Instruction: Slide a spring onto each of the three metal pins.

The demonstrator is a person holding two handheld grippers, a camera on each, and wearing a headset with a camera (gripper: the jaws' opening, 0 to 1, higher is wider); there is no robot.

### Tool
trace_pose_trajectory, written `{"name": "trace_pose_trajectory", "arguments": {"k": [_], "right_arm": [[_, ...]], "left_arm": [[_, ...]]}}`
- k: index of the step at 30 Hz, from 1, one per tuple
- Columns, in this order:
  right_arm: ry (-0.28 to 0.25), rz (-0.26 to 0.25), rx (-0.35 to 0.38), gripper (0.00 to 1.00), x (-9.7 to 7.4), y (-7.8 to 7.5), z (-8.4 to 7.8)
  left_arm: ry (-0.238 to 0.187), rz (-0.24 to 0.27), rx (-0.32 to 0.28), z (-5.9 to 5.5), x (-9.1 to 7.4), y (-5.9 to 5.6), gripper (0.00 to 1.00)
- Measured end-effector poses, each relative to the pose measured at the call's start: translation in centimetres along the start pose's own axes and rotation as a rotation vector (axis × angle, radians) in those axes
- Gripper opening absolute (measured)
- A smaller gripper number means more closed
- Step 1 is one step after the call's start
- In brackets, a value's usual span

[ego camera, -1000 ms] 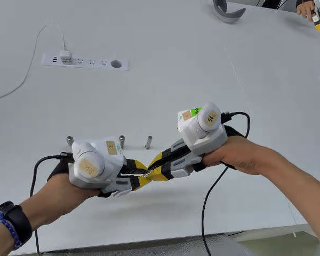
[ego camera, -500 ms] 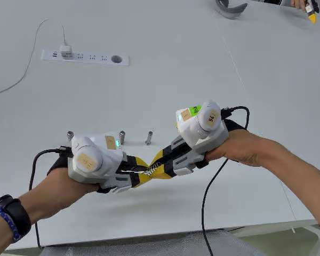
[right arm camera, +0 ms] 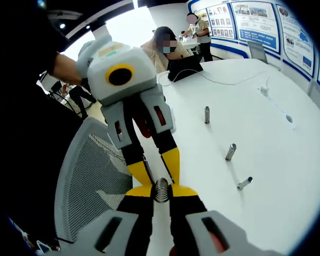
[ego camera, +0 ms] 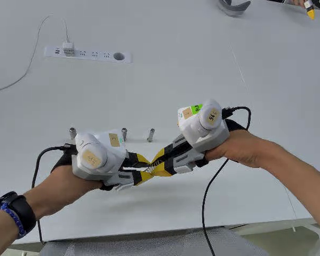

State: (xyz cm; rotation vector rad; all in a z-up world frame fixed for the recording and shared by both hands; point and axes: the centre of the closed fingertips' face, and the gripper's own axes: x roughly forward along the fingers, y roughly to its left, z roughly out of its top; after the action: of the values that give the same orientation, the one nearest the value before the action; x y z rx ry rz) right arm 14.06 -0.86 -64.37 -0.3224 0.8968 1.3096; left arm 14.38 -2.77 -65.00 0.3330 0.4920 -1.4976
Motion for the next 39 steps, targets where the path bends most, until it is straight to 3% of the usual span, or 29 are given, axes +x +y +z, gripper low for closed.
{"name": "trace_pose_trajectory", "arguments": {"k": [14, 24, 39], "right_arm": [[-0.001, -0.026, 0.032, 0.12, 0.0, -0.3, -1.2], [0.006, -0.079, 0.060, 0.12, -0.5, -1.8, -2.3], [0.065, -0.163, 0.074, 0.12, -0.7, -5.0, -4.0]], "left_arm": [[-0.003, 0.028, -0.058, -1.2, 0.0, 0.0, 0.19], [-0.002, 0.076, -0.106, -2.1, -0.4, 0.8, 0.21], [0.001, 0.170, -0.183, -3.9, -0.9, 2.7, 0.28]]}}
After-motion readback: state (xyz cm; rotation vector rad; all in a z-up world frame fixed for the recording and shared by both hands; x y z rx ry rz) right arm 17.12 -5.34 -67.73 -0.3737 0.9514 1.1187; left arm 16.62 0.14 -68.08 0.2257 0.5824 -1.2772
